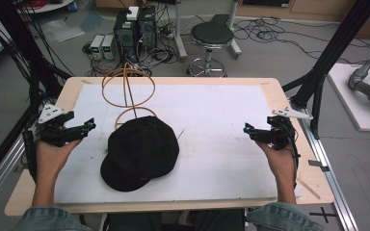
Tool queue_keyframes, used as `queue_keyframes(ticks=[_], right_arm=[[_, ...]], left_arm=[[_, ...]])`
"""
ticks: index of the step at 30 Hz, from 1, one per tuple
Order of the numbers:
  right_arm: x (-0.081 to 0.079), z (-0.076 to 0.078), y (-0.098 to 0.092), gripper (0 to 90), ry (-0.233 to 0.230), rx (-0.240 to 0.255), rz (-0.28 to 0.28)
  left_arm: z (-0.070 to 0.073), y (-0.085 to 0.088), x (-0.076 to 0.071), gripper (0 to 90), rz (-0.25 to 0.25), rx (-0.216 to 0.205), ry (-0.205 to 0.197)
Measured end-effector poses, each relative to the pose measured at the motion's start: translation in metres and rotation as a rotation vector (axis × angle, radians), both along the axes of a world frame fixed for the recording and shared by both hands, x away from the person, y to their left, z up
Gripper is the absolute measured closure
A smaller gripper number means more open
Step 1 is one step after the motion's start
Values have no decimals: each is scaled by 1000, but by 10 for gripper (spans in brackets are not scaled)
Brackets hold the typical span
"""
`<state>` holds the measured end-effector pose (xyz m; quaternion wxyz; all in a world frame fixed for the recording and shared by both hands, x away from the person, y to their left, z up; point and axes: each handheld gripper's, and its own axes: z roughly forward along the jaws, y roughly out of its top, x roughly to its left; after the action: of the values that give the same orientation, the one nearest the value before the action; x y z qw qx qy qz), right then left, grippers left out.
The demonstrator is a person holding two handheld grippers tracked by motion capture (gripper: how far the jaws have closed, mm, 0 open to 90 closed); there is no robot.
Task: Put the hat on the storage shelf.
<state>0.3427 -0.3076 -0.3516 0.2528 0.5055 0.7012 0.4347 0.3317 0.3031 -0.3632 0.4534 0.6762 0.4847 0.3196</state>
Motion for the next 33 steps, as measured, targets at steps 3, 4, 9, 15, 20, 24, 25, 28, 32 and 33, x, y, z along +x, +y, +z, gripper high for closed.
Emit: queue_keyframes(ticks=[3,4,9,15,20,24,25,28,32,33], right_arm=[[0,0,0,79,2,-1,2],[0,0,0,79,2,-1,2],[-2,1,1,79,2,-7,6],[-2,2,4,79,-2,-12,11],[-2,2,5,79,-1,-5,10],[0,1,5,79,6,-14,12],[0,1,5,79,6,-14,12],[0,-1,5,79,13,-20,13],[-1,0,4,79,7,-10,13],[-1,0,4,79,7,-10,13]], left_arm=[[0,1,0,210,3,-1,1],[-1,1,0,210,4,0,2],[-1,2,1,210,10,1,9],[1,3,-1,210,7,-5,0],[6,-4,-1,210,-25,-28,-14],[10,-16,-1,212,-74,-30,-13],[11,-19,-1,212,-87,-30,-15],[15,-30,-2,212,-122,-42,-22],[18,-45,-4,210,-187,-41,-25],[18,-49,-4,210,-200,-41,-27]])
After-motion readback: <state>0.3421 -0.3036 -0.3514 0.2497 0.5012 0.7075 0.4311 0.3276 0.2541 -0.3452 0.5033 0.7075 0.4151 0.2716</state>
